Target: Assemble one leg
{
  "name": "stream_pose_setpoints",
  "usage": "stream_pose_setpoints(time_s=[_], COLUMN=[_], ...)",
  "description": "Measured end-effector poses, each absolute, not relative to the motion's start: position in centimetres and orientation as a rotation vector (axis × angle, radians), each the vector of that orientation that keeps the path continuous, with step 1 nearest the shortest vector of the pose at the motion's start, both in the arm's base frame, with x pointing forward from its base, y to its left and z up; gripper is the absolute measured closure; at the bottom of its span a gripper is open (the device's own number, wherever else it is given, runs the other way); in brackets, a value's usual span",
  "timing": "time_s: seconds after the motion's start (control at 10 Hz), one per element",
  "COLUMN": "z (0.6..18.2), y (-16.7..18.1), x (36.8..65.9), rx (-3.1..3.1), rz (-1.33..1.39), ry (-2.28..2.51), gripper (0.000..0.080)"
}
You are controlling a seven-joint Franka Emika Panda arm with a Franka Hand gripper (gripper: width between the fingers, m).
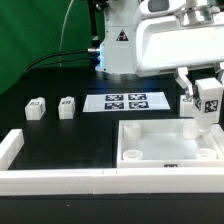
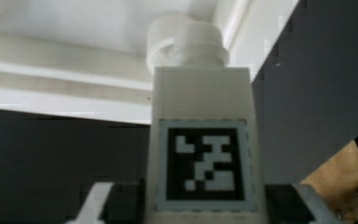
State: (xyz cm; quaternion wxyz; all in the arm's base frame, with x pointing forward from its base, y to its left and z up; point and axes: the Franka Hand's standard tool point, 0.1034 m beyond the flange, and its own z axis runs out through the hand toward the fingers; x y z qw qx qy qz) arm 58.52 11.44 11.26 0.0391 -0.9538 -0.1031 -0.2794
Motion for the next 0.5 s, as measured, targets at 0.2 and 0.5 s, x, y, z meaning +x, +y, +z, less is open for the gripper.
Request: stream_pose_setpoints(time_s=[0.2, 0.5], z=[11.1, 9.8], y=[11.5, 11.3], x=[59.3, 59.2], rx=[-2.916, -2.919], rz=[-0.889, -0.887], ry=[-0.339, -0.340], gripper=[0.0506, 0.0506])
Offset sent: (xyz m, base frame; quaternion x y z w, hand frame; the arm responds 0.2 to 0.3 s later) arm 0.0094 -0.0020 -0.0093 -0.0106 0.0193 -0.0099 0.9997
